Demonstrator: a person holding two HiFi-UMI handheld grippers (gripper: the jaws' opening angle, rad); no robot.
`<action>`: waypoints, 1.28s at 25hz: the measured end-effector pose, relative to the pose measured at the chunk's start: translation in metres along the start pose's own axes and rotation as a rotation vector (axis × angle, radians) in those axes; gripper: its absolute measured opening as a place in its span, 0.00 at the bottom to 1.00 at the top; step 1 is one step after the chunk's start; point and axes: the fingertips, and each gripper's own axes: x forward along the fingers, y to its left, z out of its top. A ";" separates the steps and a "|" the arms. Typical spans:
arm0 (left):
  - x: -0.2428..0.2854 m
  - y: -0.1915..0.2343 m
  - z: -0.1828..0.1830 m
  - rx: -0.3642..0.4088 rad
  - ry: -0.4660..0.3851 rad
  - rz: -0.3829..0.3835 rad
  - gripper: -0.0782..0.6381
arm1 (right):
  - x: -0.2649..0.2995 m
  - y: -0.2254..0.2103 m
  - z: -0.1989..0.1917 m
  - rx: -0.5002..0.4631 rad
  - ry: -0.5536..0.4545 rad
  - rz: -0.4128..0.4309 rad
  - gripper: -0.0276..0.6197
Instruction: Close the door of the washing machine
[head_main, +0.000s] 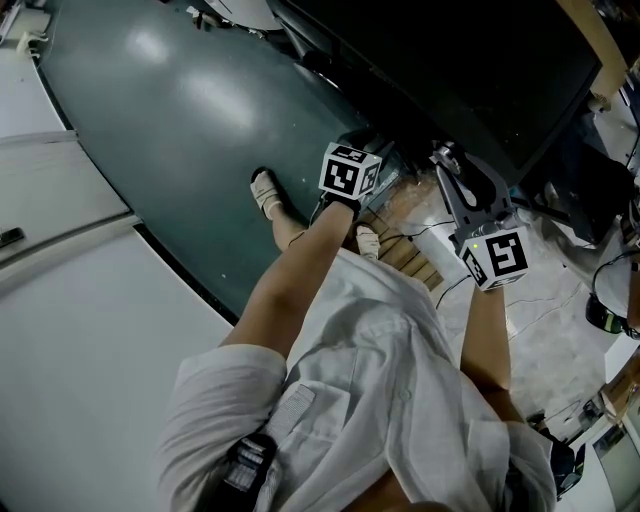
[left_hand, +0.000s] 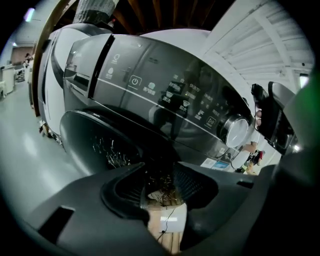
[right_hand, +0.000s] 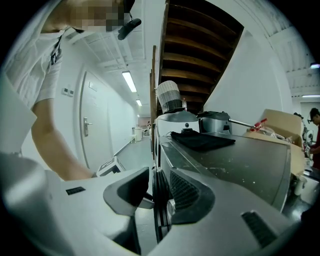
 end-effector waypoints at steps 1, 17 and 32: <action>0.000 0.000 0.000 -0.008 -0.002 0.004 0.36 | 0.000 -0.001 0.000 0.002 0.000 0.000 0.27; 0.007 -0.001 0.004 -0.023 0.008 0.007 0.36 | 0.003 0.002 0.004 -0.009 0.002 0.029 0.27; -0.116 0.026 0.046 0.008 -0.271 0.062 0.37 | 0.007 0.037 0.013 -0.011 -0.022 0.106 0.27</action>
